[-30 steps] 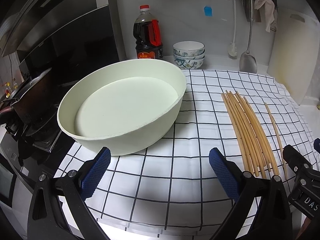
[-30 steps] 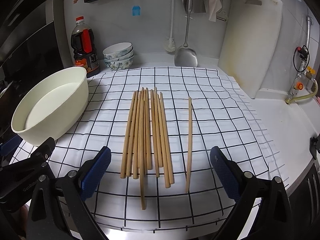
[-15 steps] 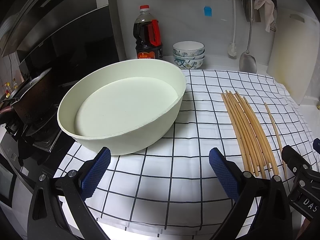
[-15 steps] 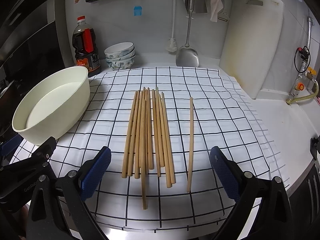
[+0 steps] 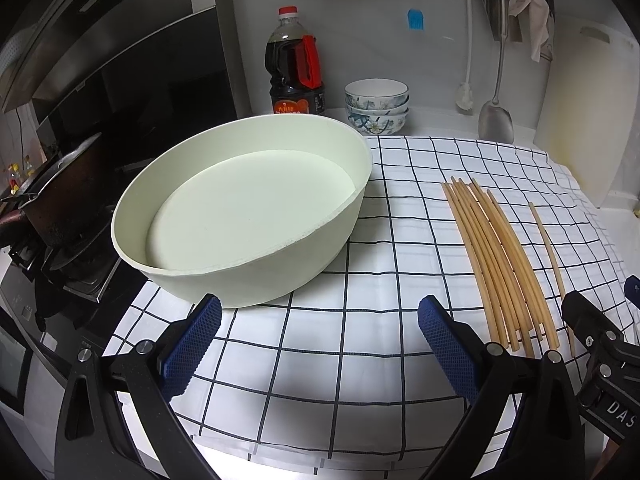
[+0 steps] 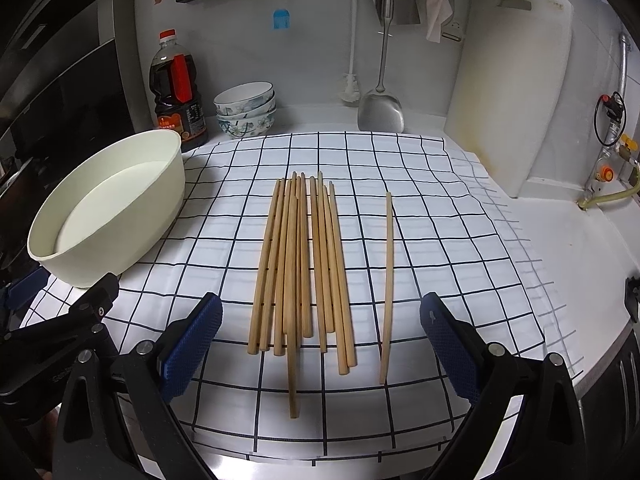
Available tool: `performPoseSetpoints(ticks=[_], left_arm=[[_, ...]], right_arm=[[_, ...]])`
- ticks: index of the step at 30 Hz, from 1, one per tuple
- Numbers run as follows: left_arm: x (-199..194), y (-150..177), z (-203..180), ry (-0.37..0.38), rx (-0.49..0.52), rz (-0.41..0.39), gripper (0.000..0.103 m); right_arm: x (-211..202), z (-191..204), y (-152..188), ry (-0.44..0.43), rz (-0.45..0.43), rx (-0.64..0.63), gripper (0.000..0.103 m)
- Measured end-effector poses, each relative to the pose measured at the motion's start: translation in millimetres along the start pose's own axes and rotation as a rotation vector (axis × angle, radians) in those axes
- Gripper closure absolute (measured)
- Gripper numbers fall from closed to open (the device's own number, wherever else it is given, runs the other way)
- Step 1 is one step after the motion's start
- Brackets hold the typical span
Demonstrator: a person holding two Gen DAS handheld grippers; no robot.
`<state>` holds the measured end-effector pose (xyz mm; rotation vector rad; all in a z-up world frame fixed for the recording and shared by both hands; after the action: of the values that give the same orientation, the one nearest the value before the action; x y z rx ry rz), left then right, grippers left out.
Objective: Organize utensils
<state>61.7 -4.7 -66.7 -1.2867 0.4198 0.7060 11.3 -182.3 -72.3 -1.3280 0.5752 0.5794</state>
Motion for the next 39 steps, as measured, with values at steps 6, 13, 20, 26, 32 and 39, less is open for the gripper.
performPoseSetpoints(ticks=[6, 13, 20, 26, 32, 39], left_arm=[[0, 0, 0, 0.0, 0.001, 0.001, 0.006], [0, 1, -1, 0.0, 0.002, 0.002, 0.006], [1, 2, -11, 0.017, 0.006, 0.018, 0.006], [6, -1, -31, 0.067, 0.0, 0.043, 0.006], [11, -4, -63, 0.117, 0.038, 0.056, 0.006], [27, -5, -87, 0.126, 0.045, 0.095, 0.006]], right_arm=[[0, -1, 0, -0.003, 0.0, 0.001, 0.008], [-1, 0, -2, -0.007, -0.006, -0.004, 0.008], [0, -11, -5, -0.006, -0.006, 0.007, 0.008], [3, -58, -15, 0.002, -0.009, 0.064, 0.008], [21, -95, -19, -0.033, 0.0, 0.08, 0.008], [64, -116, -18, -0.096, 0.105, 0.156, 0.008]])
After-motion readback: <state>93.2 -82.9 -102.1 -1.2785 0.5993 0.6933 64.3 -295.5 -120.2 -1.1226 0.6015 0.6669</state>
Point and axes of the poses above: each gripper's, at about its wrist camera, not at the fingertips, and x roughly the way its jaws point, z to its left, y to its underside, the point moved 9 cm from there along x, roughly the way its jaws point, and after that the axes turned 14 degrees about -y, right-handed, at the moved point
